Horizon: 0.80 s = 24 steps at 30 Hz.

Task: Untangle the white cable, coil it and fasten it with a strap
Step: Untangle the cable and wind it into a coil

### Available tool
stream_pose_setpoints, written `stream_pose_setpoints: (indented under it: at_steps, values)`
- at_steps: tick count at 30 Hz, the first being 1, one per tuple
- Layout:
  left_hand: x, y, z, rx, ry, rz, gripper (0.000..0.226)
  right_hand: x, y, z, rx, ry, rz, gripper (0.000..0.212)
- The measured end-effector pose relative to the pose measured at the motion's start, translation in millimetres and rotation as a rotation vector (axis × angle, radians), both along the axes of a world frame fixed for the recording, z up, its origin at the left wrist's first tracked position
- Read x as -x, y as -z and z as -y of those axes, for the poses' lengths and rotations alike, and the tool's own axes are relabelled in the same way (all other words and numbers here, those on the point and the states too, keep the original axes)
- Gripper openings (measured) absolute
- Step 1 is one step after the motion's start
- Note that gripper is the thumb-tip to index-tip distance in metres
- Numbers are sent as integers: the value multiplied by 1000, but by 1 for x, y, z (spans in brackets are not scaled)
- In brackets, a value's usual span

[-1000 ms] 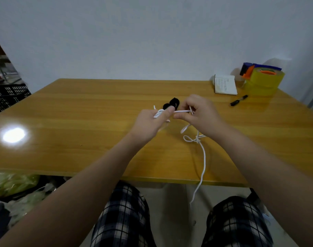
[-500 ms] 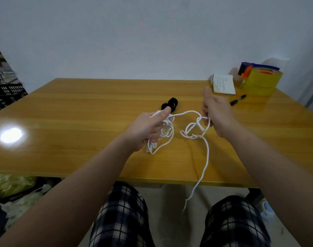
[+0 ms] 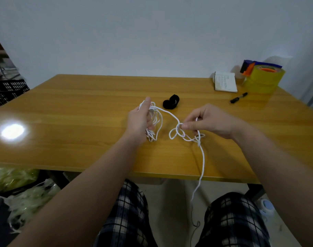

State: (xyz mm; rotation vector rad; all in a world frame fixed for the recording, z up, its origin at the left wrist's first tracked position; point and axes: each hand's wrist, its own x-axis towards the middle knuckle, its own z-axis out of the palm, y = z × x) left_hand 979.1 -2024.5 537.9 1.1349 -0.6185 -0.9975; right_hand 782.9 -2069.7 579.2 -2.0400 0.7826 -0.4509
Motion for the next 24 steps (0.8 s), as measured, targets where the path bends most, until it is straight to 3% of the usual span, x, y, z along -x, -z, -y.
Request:
stream_pose_setpoints:
  at_steps: [4,7,10,14,18,21,22,24]
  values:
    - [-9,7,-2,26,32,-29,35,-11,3,2,284,131,-107,15]
    - [-10,11,-5,56,35,-24,31,-28,3,1,428,334,28,18]
    - [-10,12,-9,79,-8,-39,31,-40,11,4,344,553,229,25]
    - [-20,10,-18,143,-118,-205,35,-19,34,22,28,883,374,34]
    - [-9,2,-17,191,-72,-371,38,-14,54,28,29,824,3,37]
    - [-3,-7,-16,143,-13,-302,42,-14,49,29,116,709,-258,27]
    - [-1,-9,-17,121,1,-256,42,-13,43,27,196,729,-235,23]
    - [4,-12,-18,104,30,-199,40,-15,29,11,293,683,63,25]
